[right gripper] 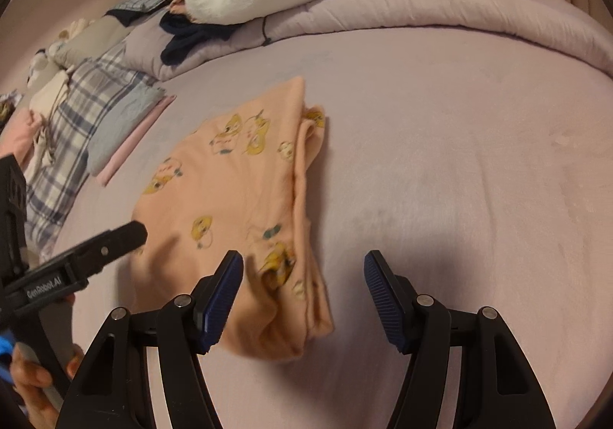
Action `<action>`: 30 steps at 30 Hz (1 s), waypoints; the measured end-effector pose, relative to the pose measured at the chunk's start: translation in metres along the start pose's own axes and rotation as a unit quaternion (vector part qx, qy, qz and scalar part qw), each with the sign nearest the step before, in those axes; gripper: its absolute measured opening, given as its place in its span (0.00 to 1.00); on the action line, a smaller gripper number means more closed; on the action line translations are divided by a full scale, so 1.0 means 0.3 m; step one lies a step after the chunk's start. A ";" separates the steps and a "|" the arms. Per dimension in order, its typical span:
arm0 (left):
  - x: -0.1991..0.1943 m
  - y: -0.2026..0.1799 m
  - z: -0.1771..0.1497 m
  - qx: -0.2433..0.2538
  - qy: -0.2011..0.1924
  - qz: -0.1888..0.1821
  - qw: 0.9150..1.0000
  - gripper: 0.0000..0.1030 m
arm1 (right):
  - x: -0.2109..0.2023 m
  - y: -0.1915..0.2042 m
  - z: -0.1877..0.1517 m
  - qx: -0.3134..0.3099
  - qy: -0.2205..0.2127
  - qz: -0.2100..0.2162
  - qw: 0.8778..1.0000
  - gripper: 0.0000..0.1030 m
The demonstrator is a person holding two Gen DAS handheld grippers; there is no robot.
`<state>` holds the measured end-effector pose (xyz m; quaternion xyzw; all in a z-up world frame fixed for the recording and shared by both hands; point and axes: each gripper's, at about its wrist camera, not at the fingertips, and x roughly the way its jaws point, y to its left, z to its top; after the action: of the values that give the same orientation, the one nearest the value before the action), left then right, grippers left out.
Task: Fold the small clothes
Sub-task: 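Withdraw both open tools up and away from the folded shirt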
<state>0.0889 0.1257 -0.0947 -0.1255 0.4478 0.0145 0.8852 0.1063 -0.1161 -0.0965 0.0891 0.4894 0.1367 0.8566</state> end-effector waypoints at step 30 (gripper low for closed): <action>-0.310 -0.098 -0.155 0.028 -0.028 -0.027 0.999 1.00 | -0.257 0.122 -0.101 -0.040 -0.043 0.001 0.998 0.64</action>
<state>0.0006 0.0942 -0.0409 -0.1121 0.4194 -0.0185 0.9007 0.0374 -0.1057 -0.0387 0.0607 0.4462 0.1527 0.8797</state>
